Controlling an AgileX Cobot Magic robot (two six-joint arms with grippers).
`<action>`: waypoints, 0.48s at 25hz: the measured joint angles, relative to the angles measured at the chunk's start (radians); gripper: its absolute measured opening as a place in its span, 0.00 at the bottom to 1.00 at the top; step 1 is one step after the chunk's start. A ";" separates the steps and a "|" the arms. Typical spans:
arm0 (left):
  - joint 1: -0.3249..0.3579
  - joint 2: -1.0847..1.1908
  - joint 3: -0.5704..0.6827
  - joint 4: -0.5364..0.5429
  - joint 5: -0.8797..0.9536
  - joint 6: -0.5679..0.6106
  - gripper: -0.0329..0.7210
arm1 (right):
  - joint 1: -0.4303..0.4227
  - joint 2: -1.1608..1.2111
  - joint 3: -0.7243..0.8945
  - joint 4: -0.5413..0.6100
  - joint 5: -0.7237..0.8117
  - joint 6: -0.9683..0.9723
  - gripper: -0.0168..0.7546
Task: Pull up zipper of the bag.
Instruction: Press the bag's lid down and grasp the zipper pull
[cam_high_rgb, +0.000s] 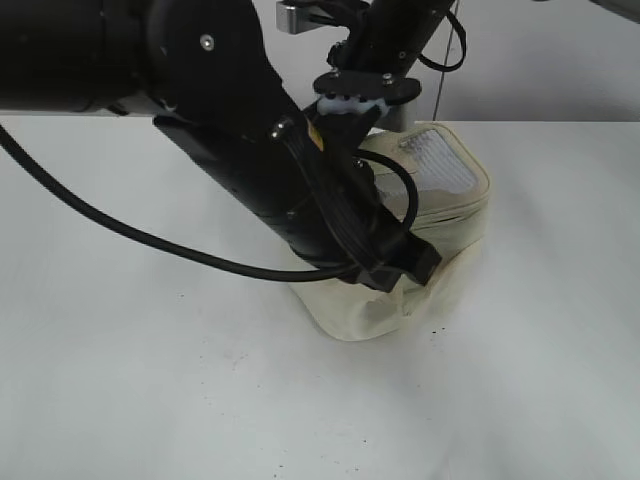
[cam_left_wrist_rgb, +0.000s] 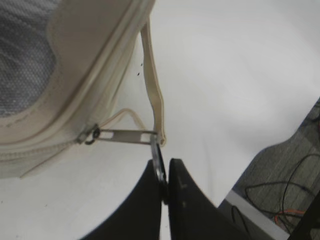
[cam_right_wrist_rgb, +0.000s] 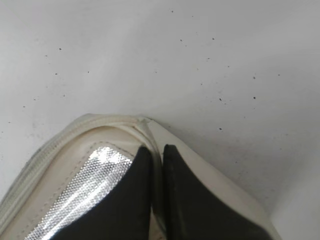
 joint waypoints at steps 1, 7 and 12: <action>-0.002 0.000 0.001 -0.009 -0.028 -0.002 0.04 | -0.002 0.000 0.000 -0.001 0.000 -0.001 0.04; 0.001 0.003 0.003 -0.032 -0.045 -0.004 0.04 | -0.009 0.000 0.000 -0.001 0.000 -0.002 0.04; 0.050 -0.002 0.003 -0.030 0.066 -0.018 0.04 | -0.009 0.000 0.000 0.023 -0.002 -0.002 0.04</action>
